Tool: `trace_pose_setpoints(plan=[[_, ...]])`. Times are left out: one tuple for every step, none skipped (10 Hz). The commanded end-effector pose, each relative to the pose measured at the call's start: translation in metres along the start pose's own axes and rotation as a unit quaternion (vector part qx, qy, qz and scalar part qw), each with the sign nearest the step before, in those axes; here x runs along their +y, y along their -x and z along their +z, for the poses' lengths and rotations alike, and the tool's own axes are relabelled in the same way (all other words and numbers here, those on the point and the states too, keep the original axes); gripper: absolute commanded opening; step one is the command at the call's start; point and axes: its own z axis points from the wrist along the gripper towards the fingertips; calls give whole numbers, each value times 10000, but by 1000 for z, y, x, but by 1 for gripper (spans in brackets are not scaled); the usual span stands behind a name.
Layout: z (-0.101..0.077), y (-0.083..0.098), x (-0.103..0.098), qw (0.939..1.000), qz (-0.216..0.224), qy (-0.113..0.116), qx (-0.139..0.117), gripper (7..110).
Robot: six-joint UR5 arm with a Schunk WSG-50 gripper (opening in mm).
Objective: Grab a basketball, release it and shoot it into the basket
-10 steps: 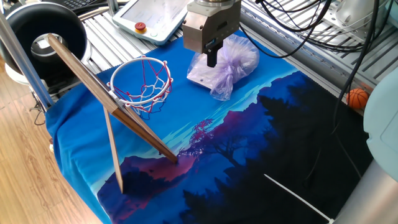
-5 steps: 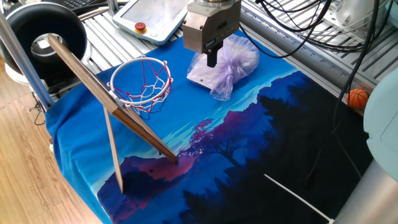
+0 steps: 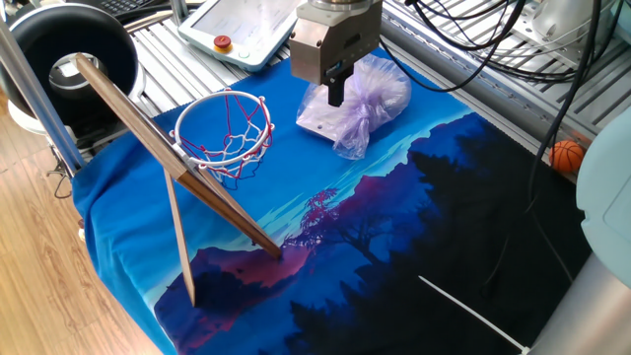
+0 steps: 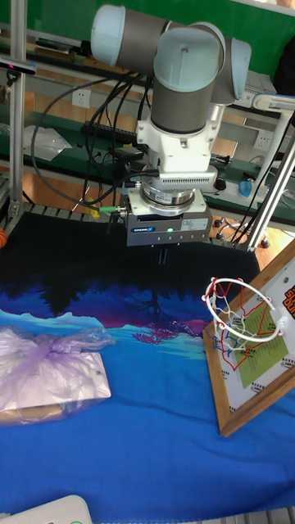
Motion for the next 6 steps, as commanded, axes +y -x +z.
trace_pose_setpoints(plan=[[-2, 1, 3, 10000, -3, 60, -25, 7], [-2, 1, 3, 10000, -2, 52, -24, 7], [-2, 1, 3, 10000, -11, 60, -25, 7], [-2, 1, 4, 10000, -13, 67, -27, 7], [-2, 0, 3, 10000, -2, 54, -16, 7], [-2, 0, 3, 10000, -1, 46, -15, 7]])
